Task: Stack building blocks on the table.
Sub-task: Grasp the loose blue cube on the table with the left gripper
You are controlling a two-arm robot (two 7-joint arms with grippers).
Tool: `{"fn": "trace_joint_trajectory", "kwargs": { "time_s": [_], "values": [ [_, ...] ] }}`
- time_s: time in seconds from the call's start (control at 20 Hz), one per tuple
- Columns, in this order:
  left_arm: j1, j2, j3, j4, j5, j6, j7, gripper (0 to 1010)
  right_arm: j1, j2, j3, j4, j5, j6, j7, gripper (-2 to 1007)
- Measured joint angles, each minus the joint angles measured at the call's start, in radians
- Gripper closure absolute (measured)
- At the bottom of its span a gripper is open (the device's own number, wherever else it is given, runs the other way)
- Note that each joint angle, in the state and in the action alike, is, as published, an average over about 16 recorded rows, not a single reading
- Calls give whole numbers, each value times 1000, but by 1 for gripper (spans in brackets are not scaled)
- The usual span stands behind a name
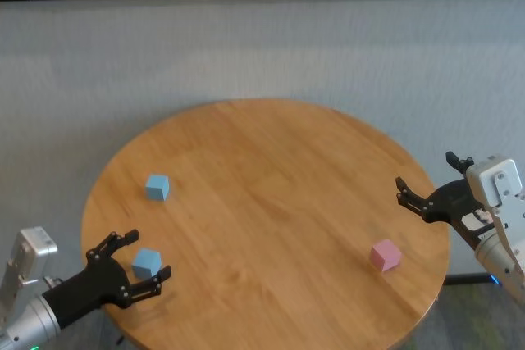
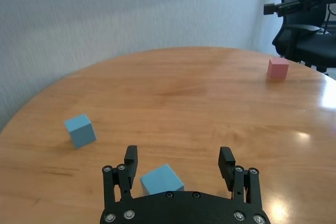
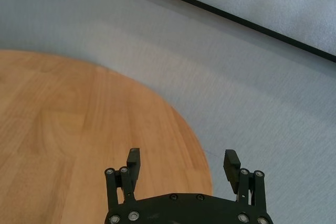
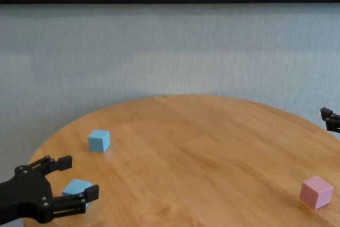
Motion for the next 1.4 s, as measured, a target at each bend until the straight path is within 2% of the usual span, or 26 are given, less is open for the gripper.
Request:
{"fn": "trace_joint_trajectory", "kwargs": {
  "time_s": [0.7, 1.4],
  "values": [
    [-46, -38, -11, 98, 10, -10, -58, 10, 0, 0, 0, 0, 0, 0, 0, 0],
    [-69, -66, -31, 174, 19, -28, -90, 10, 0, 0, 0, 0, 0, 0, 0, 0]
  ]
}}
